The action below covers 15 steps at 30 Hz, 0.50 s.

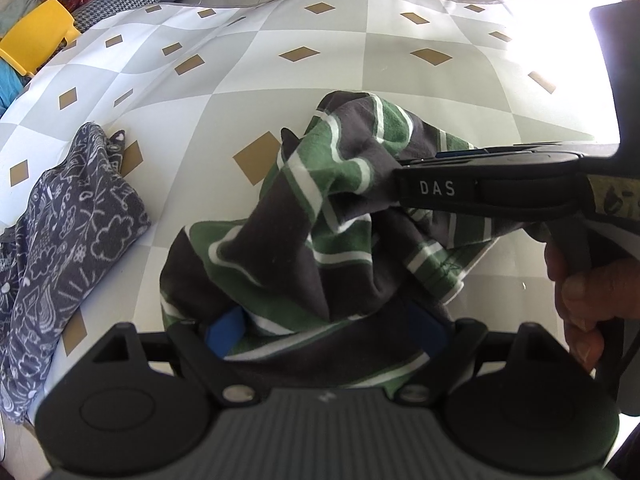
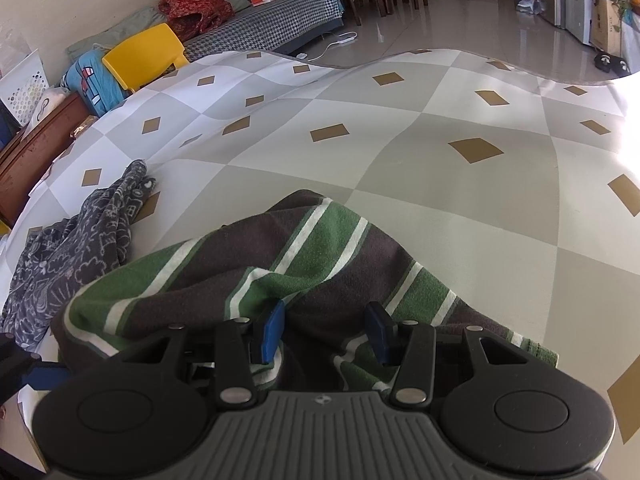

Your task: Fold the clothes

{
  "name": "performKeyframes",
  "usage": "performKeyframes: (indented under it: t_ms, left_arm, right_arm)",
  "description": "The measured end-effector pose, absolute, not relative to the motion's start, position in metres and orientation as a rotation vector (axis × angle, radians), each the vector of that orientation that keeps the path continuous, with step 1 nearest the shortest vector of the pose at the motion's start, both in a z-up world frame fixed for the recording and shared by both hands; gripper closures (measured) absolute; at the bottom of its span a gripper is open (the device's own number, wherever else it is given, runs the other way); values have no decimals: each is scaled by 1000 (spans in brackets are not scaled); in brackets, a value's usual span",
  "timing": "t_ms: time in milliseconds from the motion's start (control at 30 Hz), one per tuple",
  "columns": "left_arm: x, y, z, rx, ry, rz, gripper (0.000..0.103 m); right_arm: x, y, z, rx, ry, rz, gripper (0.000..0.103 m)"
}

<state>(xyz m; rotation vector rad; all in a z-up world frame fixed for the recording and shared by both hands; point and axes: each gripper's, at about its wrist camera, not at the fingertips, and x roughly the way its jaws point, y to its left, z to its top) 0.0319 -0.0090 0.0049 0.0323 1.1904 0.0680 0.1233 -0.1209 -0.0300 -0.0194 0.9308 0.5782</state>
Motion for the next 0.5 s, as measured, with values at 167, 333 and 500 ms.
performKeyframes:
  t_ms: [167, 333, 500]
  left_arm:
    - [32, -7, 3, 36, 1195, 77, 15]
    - [31, -6, 2, 37, 1197, 88, 10]
    - [30, -6, 3, 48, 1187, 94, 10]
  right_arm:
    - [121, -119, -30, -32, 936, 597, 58]
    - [116, -116, -28, -48, 959, 631, 58]
    - [114, -119, -25, -33, 986, 646, 58]
